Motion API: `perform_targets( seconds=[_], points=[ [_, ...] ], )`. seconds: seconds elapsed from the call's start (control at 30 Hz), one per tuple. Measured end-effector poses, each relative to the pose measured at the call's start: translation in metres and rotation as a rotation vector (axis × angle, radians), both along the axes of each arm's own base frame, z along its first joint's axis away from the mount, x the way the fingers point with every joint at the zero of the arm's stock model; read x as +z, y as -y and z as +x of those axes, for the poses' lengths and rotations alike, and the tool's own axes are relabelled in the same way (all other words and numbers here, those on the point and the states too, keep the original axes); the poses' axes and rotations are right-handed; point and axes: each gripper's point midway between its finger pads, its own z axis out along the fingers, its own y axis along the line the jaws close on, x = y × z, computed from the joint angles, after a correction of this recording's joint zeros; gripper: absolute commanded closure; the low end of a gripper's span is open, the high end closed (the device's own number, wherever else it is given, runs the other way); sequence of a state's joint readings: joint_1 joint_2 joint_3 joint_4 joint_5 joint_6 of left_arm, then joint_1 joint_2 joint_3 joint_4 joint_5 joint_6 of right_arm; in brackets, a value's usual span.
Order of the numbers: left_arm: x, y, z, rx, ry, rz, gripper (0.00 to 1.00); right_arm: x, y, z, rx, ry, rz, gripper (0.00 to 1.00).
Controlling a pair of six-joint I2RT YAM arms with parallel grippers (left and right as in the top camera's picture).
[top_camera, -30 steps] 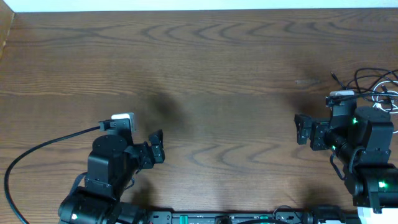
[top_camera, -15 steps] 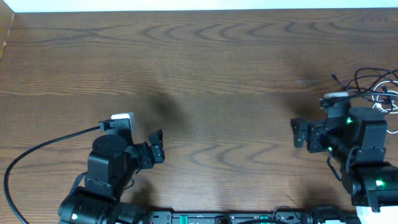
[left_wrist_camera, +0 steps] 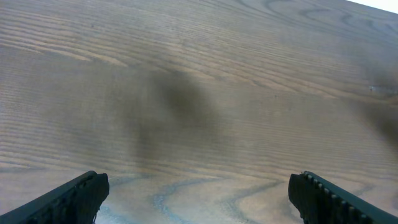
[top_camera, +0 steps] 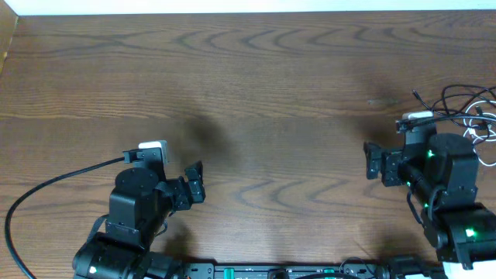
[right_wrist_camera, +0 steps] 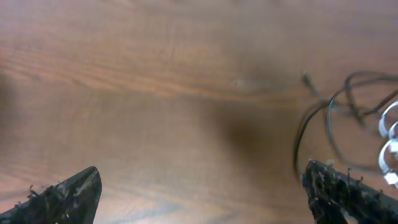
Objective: Untangle cables
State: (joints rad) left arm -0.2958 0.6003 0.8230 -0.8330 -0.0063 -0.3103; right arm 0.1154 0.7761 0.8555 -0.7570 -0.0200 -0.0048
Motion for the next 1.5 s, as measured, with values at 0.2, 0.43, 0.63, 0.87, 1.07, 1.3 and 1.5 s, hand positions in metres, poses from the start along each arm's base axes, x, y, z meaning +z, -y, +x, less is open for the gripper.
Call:
perform_targets(
  seconds=[0.2, 0.43, 0.63, 0.87, 1.07, 1.3, 1.5],
  points=[
    [0.000, 0.000, 0.000, 0.000, 0.000, 0.000, 0.02, 0.045, 0.012, -0.001, -0.025, 0.213, -0.013, 0.01],
    [0.000, 0.000, 0.000, 0.000, 0.000, 0.000, 0.02, 0.082, 0.021, -0.001, -0.061, 0.557, -0.005, 0.01],
    [0.000, 0.000, 0.000, 0.000, -0.001, 0.000, 0.02, 0.079, 0.022, -0.006, -0.063, 0.806, 0.009, 0.01],
    [0.000, 0.000, 0.000, 0.000, -0.001, 0.000, 0.02, 0.075, 0.022, -0.022, -0.067, 1.053, 0.025, 0.01],
    [0.000, 0.000, 0.000, 0.000, -0.001, 0.000, 0.02, 0.044, 0.026, -0.026, -0.087, 1.056, 0.022, 0.01],
    [-0.001, 0.000, 0.000, 0.000, -0.002, 0.001, 0.02, 0.015, 0.035, -0.022, -0.139, 0.940, -0.001, 0.01],
    [0.000, 0.000, 0.000, 0.000, -0.001, 0.000, 0.02, -0.062, 0.035, -0.014, -0.135, 0.624, -0.031, 0.01]
  ],
)
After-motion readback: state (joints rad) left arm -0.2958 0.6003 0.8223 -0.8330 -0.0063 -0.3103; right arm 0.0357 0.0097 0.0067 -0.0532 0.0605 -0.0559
